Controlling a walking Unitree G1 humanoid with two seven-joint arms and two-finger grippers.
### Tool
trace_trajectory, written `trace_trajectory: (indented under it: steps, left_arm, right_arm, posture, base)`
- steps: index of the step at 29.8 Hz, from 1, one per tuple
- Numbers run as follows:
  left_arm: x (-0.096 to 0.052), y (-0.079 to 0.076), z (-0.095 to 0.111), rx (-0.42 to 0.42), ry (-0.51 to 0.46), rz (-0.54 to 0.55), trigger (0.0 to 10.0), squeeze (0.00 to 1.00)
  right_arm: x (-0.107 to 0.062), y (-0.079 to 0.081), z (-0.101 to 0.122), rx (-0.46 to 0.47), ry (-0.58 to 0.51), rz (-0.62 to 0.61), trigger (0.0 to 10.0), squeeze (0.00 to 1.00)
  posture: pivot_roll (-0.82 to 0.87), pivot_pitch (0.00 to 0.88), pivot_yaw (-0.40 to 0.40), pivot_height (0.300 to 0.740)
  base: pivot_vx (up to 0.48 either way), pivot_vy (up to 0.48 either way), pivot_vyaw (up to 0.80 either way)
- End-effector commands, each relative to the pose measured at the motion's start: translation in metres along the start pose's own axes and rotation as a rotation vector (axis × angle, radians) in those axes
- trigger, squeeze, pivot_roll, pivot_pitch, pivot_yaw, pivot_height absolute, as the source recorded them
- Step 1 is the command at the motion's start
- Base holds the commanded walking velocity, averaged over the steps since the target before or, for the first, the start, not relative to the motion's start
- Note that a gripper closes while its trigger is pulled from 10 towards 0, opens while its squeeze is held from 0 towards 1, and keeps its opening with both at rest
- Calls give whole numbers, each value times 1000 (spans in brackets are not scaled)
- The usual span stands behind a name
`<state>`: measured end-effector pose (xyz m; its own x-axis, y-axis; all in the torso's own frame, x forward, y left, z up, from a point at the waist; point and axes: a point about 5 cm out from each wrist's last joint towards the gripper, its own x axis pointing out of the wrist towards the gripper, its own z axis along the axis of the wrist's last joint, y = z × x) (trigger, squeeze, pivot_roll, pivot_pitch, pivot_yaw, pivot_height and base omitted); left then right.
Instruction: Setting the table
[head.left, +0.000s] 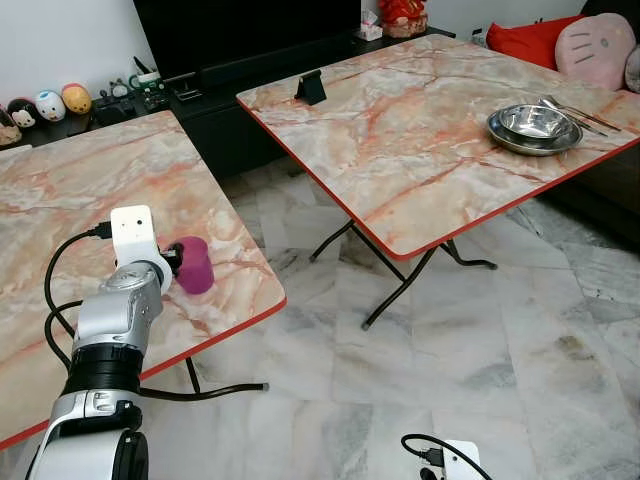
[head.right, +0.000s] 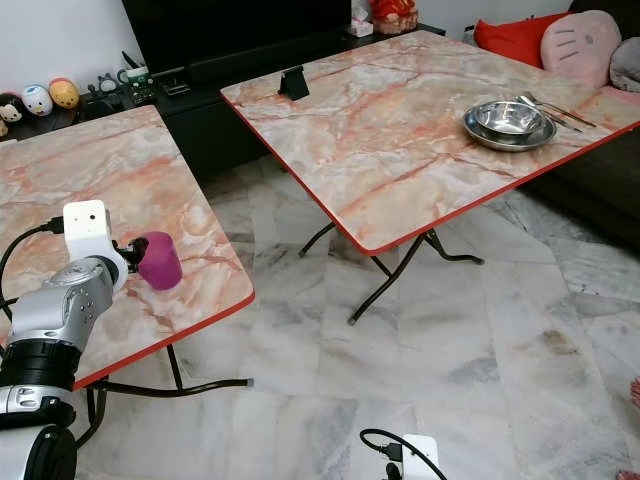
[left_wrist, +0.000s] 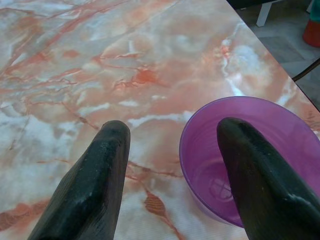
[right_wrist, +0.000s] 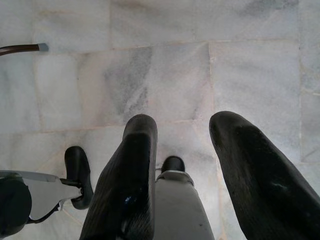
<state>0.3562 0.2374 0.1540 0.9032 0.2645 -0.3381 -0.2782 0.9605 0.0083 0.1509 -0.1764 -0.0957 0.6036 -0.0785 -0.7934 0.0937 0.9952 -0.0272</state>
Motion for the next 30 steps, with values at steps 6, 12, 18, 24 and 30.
trace_trajectory:
  steps: [6, 12, 18, 24, 30]
  left_arm:
    - [2, -1, -3, -74, 61, -4, 10000, 0]
    - [3, -2, -3, -84, 69, -10, 10000, 0]
    - [2, -4, -4, -93, 75, -11, 0, 0]
    - [2, -3, -4, -91, 74, -7, 0, 0]
    - [1, -4, -5, -61, 71, 3, 0, 0]
  right_arm:
    - [0, 3, -2, -5, 15, 12, 10000, 0]
    - [-1, 2, -3, -5, 18, 12, 10000, 0]
    - [-1, 2, -5, -6, 24, 15, 10000, 0]
    - [-1, 2, -5, -7, 25, 15, 10000, 0]
    - [-1, 4, -4, -11, 25, 18, 10000, 0]
  posture:
    - [11, 0, 62, 740]
    - [12, 0, 60, 740]
    - [12, 0, 57, 740]
    - [12, 0, 57, 740]
    - [15, 0, 55, 740]
  base:
    - [0, 0, 0]
    - [0, 0, 0]
    - [0, 0, 0]
    - [0, 0, 0]
    - [0, 0, 0]
